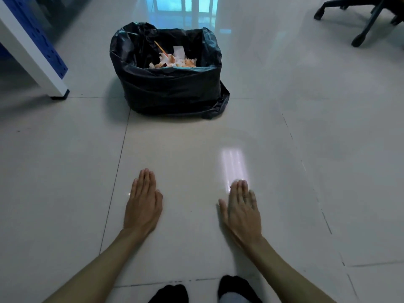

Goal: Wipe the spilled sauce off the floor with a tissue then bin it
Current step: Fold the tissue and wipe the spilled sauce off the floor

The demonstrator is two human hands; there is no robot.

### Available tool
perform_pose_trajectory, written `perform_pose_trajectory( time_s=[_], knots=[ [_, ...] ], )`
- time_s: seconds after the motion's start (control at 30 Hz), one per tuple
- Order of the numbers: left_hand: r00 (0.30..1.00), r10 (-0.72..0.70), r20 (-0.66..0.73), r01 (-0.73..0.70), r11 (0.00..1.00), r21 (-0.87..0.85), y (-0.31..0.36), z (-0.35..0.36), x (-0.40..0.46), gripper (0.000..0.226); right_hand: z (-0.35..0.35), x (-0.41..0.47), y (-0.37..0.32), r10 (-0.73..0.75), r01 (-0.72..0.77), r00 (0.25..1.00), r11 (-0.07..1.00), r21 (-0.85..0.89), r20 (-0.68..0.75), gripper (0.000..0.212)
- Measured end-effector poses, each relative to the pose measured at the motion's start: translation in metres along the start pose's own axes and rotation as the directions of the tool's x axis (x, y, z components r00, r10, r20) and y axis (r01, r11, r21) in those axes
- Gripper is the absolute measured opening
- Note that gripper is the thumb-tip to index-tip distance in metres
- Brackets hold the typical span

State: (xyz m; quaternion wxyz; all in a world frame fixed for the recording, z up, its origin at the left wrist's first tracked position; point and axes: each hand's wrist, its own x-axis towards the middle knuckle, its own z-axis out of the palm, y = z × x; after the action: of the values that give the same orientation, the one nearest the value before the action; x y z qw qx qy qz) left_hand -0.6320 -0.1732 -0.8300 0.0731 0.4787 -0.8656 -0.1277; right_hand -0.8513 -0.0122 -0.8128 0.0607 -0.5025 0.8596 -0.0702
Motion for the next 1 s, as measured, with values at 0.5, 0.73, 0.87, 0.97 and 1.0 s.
perform_pose_trajectory(
  time_s=[0.5, 0.73, 0.87, 0.97, 1.0],
  knots=[
    [0.999, 0.022, -0.033, -0.021, 0.999, 0.029, -0.006, 0.002, 0.002, 0.065, -0.003, -0.026, 0.004, -0.278, 0.287, 0.946, 0.958, -0.028, 0.168, 0.065],
    [0.999, 0.023, -0.043, -0.021, 0.999, 0.035, -0.004, 0.001, 0.003, 0.063, -0.028, 0.007, 0.089, 0.25, -0.239, 0.962, 0.965, -0.108, 0.108, 0.08],
    [0.998, 0.025, -0.049, -0.023, 0.999, 0.038, -0.004, 0.001, 0.003, 0.062, -0.015, 0.012, 0.026, 0.142, -0.136, 0.989, 0.986, -0.099, 0.051, 0.086],
    [0.999, 0.024, -0.035, -0.023, 0.998, 0.051, -0.004, 0.002, 0.002, 0.061, 0.01, -0.006, -0.055, -0.244, 0.242, 0.969, 0.969, 0.047, 0.034, 0.08],
    [0.999, 0.024, -0.031, -0.022, 0.998, 0.051, -0.005, 0.002, 0.003, 0.062, 0.016, -0.01, -0.079, -0.348, 0.344, 0.936, 0.936, 0.077, 0.055, 0.079]
  ],
)
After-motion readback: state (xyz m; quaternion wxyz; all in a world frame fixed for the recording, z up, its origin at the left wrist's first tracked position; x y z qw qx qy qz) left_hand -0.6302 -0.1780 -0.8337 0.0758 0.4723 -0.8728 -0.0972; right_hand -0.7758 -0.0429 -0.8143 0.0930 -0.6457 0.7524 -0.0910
